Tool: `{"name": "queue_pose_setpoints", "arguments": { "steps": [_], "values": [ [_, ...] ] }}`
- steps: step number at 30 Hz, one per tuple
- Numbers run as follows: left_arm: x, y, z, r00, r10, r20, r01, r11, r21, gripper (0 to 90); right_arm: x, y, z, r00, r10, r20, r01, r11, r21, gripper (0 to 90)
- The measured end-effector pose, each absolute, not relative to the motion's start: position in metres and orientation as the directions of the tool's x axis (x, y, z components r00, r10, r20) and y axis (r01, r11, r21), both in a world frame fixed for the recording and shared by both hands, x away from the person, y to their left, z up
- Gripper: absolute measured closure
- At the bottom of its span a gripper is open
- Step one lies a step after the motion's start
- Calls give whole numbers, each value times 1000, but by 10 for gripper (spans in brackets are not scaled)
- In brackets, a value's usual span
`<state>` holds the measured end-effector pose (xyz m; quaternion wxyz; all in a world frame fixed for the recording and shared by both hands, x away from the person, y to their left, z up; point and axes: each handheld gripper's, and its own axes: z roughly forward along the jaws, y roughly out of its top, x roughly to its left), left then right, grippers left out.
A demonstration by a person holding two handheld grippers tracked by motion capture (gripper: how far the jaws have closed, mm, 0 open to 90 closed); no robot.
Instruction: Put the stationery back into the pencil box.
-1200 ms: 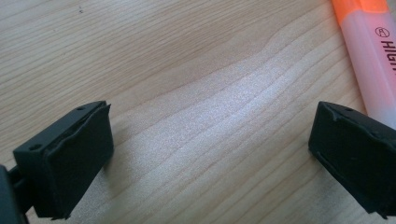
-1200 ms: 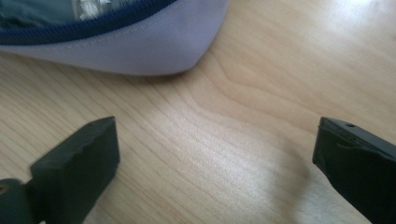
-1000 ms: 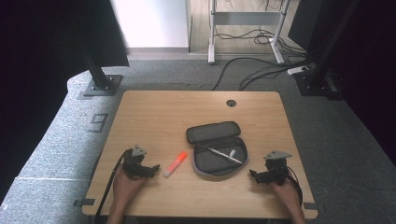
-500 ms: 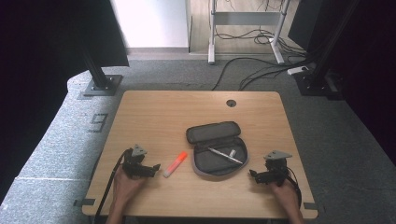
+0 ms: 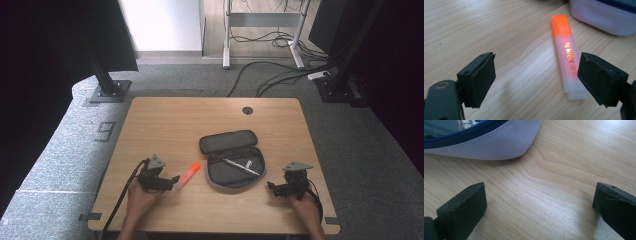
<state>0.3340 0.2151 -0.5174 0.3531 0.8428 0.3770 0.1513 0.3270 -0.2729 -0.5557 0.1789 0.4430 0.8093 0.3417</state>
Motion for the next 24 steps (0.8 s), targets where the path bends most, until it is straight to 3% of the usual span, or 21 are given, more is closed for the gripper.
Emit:
{"name": "queue_pose_setpoints", "arguments": {
  "steps": [11, 24],
  "values": [
    [332, 191, -518, 724, 689, -37, 511, -499, 700, 209, 327, -273, -556, -543, 839, 13, 595, 374, 712, 0],
    [339, 176, -538, 733, 681, 5, 519, -562, 644, 316, 327, -273, -556, -543, 839, 13, 595, 374, 712, 0]
  ]
}}
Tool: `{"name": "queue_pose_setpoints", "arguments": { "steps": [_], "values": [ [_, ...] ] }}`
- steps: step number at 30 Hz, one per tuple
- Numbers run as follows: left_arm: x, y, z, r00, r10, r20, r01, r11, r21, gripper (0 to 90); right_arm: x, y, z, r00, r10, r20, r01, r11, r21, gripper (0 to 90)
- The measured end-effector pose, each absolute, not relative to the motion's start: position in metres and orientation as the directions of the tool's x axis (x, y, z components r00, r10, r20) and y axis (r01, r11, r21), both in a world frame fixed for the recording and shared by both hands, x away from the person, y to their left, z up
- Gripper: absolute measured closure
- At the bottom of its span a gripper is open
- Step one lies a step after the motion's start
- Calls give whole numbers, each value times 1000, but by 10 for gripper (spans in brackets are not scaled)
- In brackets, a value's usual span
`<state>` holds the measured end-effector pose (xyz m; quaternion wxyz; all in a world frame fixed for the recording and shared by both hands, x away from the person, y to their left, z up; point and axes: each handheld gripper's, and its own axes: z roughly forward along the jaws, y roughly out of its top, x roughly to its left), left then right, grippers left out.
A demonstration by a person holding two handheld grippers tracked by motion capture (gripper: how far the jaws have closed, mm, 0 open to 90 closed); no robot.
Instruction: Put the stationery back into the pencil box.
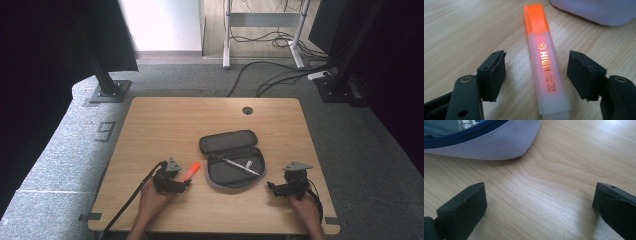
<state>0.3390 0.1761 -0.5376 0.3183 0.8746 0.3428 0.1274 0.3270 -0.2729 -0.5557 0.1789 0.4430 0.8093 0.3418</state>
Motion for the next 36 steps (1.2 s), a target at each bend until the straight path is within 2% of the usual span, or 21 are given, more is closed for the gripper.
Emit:
{"name": "queue_pose_setpoints", "arguments": {
  "steps": [6, 10, 19, 26, 36],
  "values": [
    [340, 178, -537, 728, 685, -8, 520, -545, 658, 472, 327, -273, -556, -544, 839, 13, 595, 374, 712, 0],
    [340, 181, -537, 732, 681, -11, 515, -543, 663, 655, 327, -273, -556, -544, 839, 13, 595, 374, 712, 0],
    [336, 182, -531, 733, 680, 20, 494, -552, 671, 667, 327, -273, -556, -544, 839, 13, 595, 374, 712, 0],
    [330, 188, -508, 751, 657, -60, 487, -492, 722, 667, 327, -273, -556, -544, 839, 13, 595, 374, 712, 0],
    [331, 181, -497, 775, 625, -95, 480, -483, 733, 666, 327, -273, -556, -544, 839, 13, 595, 374, 712, 0]
  ]
}}
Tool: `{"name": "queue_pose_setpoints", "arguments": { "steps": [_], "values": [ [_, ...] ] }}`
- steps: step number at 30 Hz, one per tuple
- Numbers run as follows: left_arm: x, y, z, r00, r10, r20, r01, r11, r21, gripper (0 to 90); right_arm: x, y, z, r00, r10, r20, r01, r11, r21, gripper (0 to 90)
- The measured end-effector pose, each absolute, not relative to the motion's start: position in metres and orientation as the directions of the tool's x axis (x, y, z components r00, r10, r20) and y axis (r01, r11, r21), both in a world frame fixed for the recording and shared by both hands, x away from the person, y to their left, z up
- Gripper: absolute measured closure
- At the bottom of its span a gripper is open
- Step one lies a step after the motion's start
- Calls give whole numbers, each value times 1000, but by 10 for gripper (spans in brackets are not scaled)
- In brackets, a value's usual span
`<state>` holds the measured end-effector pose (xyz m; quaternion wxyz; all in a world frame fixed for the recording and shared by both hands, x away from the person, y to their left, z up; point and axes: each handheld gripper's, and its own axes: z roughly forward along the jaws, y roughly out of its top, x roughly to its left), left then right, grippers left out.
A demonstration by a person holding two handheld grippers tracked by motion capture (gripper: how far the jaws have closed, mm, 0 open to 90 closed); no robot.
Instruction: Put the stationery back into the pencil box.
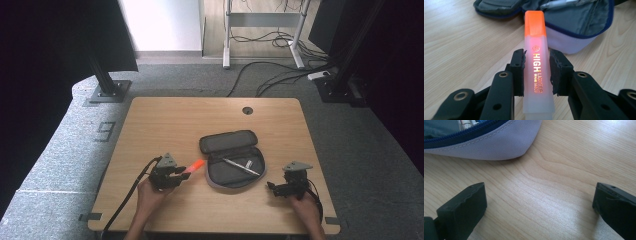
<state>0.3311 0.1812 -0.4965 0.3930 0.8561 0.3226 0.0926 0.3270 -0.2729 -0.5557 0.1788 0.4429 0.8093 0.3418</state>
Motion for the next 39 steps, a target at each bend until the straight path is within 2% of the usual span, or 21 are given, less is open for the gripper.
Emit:
{"name": "queue_pose_setpoints", "arguments": {
  "steps": [14, 39],
  "values": [
    [338, 161, -477, 817, 571, -82, 428, -504, 750, 666, 327, -273, -556, -544, 839, 13, 595, 374, 712, 0],
    [367, 95, -465, 872, 487, -50, 359, -567, 741, 666, 327, -273, -556, -544, 839, 13, 594, 374, 712, 0]
  ]
}}
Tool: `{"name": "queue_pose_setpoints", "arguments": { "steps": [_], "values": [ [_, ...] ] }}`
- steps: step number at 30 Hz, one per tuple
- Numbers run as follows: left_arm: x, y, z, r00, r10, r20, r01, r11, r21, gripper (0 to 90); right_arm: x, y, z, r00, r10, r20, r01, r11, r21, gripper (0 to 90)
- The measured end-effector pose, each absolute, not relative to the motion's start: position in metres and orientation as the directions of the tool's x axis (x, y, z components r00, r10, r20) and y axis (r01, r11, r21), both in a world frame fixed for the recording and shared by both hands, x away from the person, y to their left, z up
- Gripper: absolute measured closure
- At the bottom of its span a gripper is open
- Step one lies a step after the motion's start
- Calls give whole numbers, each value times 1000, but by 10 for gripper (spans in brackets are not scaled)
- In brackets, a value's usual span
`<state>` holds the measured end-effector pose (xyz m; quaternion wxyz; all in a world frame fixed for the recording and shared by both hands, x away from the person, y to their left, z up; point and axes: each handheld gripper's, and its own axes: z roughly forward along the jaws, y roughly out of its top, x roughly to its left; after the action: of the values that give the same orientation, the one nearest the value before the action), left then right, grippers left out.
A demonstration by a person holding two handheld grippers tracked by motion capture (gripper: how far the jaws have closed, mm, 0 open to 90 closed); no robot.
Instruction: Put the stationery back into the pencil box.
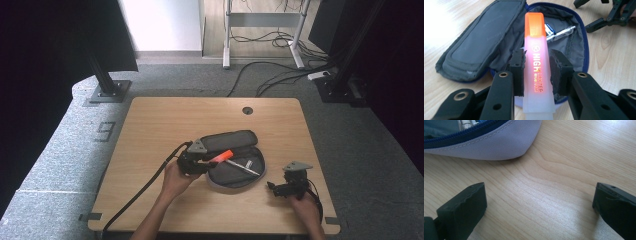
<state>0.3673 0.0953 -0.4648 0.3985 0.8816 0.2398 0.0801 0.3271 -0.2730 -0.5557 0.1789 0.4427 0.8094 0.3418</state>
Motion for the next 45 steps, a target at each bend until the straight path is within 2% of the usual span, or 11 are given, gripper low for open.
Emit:
{"name": "queue_pose_setpoints", "arguments": {
  "steps": [23, 45],
  "values": [
    [391, 38, -468, 902, 427, -60, 333, -600, 727, 666, 327, -273, -556, -542, 840, 14, 596, 373, 712, 0],
    [401, 27, -493, 899, 432, -67, 356, -635, 685, 660, 327, -273, -556, -543, 839, 14, 595, 373, 712, 0]
  ]
}}
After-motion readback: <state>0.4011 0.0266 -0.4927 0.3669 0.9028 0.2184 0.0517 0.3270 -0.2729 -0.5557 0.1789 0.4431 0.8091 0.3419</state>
